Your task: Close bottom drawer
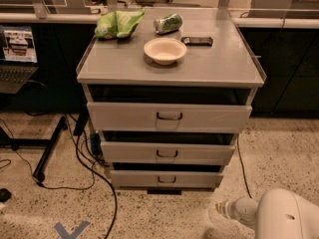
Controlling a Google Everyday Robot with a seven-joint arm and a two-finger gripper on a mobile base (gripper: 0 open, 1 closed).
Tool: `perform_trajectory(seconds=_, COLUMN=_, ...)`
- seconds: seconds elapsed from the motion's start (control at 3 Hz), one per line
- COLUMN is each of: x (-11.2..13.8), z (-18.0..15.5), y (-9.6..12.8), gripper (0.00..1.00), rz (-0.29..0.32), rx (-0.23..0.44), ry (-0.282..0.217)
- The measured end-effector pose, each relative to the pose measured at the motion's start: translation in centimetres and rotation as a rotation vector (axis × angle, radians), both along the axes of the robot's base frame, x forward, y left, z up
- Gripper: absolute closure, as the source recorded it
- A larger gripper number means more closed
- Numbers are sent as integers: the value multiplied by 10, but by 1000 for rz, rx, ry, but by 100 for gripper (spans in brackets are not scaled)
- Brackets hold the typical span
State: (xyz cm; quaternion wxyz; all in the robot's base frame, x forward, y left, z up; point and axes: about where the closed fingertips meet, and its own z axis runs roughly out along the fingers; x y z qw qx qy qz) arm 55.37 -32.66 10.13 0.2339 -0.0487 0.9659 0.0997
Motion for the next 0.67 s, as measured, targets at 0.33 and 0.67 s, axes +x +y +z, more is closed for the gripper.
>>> perform_trajectory(seconds=0.33, x=0, z=0, y=0, gripper=16, rz=0, rx=0, ry=0)
perform_trajectory(seconds=0.67, x=0, z=0, y=0, gripper=0, rz=0, rx=0, ry=0)
